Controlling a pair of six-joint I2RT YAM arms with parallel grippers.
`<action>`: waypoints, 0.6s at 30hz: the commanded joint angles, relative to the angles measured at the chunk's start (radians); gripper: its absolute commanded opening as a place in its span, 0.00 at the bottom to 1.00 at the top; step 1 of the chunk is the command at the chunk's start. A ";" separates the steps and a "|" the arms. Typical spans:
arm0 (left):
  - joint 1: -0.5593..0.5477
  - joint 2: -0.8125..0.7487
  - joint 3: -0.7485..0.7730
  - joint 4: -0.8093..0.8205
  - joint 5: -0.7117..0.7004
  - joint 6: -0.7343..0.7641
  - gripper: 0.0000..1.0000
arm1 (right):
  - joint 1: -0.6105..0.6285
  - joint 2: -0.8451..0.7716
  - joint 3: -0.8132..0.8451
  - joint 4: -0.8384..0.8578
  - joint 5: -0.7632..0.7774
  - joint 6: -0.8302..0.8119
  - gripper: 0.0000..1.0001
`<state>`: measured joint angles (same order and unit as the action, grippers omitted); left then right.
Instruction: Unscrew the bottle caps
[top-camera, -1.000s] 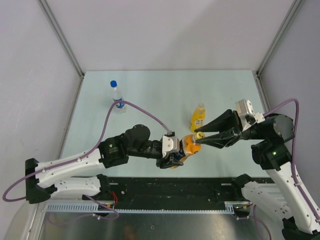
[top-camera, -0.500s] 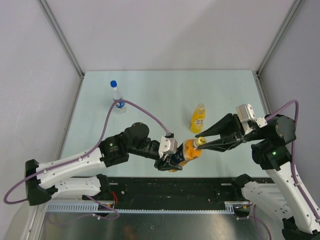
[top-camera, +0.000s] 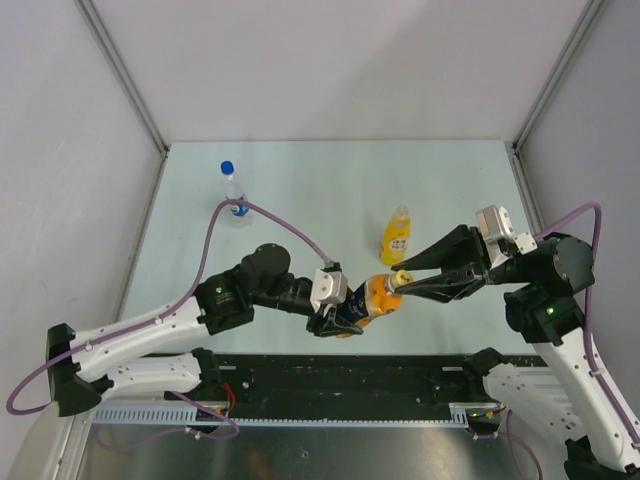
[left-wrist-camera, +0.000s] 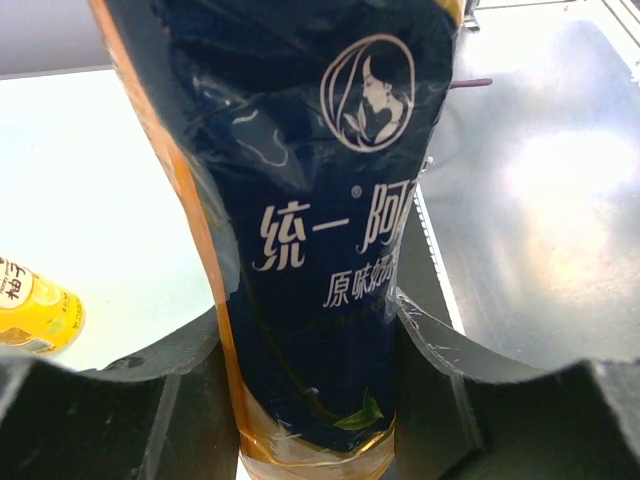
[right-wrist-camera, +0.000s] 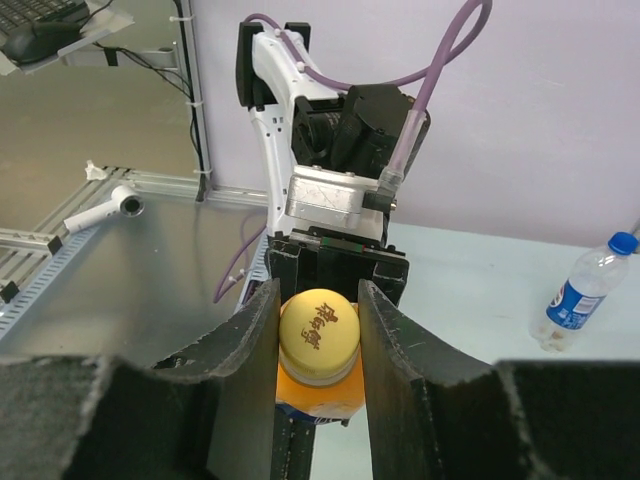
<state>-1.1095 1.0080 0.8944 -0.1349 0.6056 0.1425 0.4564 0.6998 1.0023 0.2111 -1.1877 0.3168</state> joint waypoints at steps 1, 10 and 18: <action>0.009 -0.056 -0.018 0.065 0.042 0.038 0.00 | -0.013 -0.028 0.007 0.040 0.092 0.009 0.08; 0.019 -0.063 -0.037 0.071 0.018 0.029 0.00 | -0.021 -0.038 0.007 0.026 0.197 0.014 0.08; 0.023 -0.062 -0.046 0.079 -0.007 0.022 0.00 | -0.022 -0.052 0.007 0.038 0.253 0.027 0.08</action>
<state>-1.0897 0.9863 0.8654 -0.0654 0.5667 0.1390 0.4541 0.6739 0.9951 0.1844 -1.0576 0.3412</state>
